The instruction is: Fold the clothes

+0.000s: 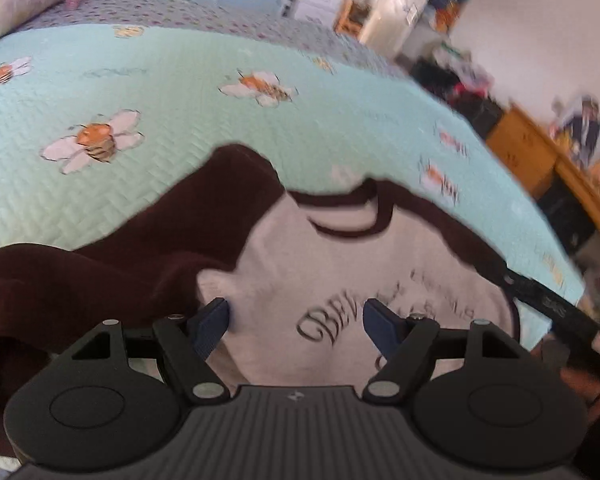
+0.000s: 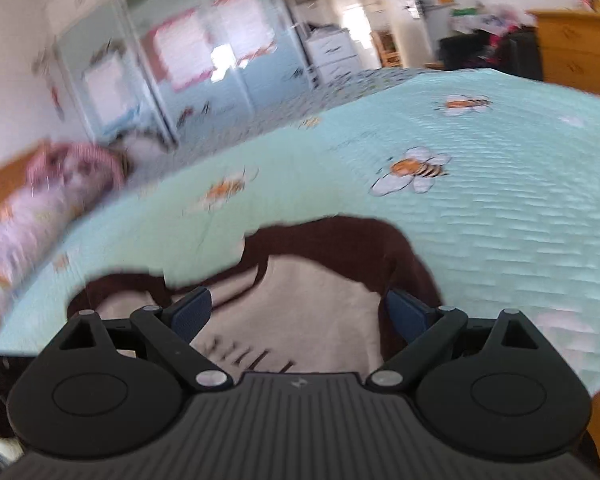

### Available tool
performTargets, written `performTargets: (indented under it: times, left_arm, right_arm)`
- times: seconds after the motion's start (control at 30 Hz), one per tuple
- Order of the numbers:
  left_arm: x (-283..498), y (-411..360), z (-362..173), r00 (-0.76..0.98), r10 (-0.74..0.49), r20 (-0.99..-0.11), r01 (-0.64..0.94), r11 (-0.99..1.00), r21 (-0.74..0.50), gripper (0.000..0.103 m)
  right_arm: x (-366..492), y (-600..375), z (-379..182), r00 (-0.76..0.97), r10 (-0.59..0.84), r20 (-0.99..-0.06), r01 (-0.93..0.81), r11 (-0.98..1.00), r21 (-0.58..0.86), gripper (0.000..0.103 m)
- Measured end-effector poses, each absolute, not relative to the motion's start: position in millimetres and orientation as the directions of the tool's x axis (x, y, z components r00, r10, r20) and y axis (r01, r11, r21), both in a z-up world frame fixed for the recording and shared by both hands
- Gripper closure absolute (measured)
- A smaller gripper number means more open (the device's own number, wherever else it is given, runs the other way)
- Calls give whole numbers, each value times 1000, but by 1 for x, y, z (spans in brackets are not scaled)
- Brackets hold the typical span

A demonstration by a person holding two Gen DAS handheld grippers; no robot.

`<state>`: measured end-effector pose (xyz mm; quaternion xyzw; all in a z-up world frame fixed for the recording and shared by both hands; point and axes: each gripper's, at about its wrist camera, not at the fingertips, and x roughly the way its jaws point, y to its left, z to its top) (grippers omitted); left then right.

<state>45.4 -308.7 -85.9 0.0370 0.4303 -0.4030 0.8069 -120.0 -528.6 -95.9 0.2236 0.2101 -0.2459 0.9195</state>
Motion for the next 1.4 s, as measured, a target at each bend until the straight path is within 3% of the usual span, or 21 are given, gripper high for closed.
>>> performTargets:
  times: [0.07,0.17,0.3,0.4,0.47,0.53,0.73,0.8,0.83,0.87,0.9,0.93,1.07,1.17,1.23,1.3,1.33,1.4]
  left_arm:
    - [43,-317,-107,282,-556,-782,705,673,-224,25]
    - [42,-304,-112,266,-568,-779,662,695,-281,24]
    - [37,-289,-108,268,-600,-754,636,698,-329,24]
    - [36,-287,-112,260,-593,-762,619,708,-340,24]
    - [36,-286,-113,255,-591,-766,607,714,-349,24]
    - [35,-286,-112,255,-592,-765,611,712,-347,24]
    - [32,-278,-110,258,-596,-760,607,712,-352,24]
    - [32,-276,-111,255,-599,-759,598,714,-363,24]
    - [31,-276,-110,256,-600,-758,598,714,-364,24]
    - [31,-276,-110,256,-602,-757,599,713,-364,24]
    - [31,-276,-109,257,-604,-755,600,712,-365,24]
    - [30,-276,-109,257,-605,-754,601,711,-365,24]
    - [31,-275,-110,252,-606,-755,599,710,-370,24]
    - [30,-277,-111,249,-606,-756,601,708,-369,24]
    - [29,-280,-111,247,-604,-757,611,704,-362,24]
    - [27,-282,-111,247,-601,-760,617,702,-355,24]
    - [26,-282,-111,247,-600,-761,620,702,-352,24]
    - [26,-282,-111,249,-595,-764,617,706,-349,24]
  right_arm:
    - [-107,-521,-102,732,-404,-549,574,800,177,9]
    - [-107,-525,-104,647,-490,-584,631,774,49,9]
    - [-152,-573,-101,648,-477,-593,716,646,263,9]
    - [-165,-599,-121,645,-334,-687,730,534,426,12]
    - [-169,-598,-128,686,-252,-682,698,492,520,24]
    - [-165,-591,-123,703,-241,-669,679,506,532,63]
    - [-167,-586,-70,779,-314,-543,615,555,560,81]
    - [-169,-587,-48,822,-331,-464,564,589,578,80]
    - [-171,-589,-43,822,-338,-458,564,595,573,70]
    - [-173,-591,-39,821,-345,-456,566,600,566,58]
    - [-174,-593,-35,819,-352,-454,569,604,558,26]
    - [-178,-596,-39,794,-370,-483,601,596,532,12]
    - [-213,-606,-82,693,-398,-602,718,458,524,17]
    - [-230,-611,-116,716,-279,-640,695,366,618,25]
    - [-230,-614,-136,714,-218,-665,697,319,643,45]
    - [-228,-617,-146,709,-211,-673,704,282,652,55]
    - [-226,-617,-146,720,-200,-665,692,279,665,80]
    - [-224,-620,-147,734,-176,-656,677,270,685,98]
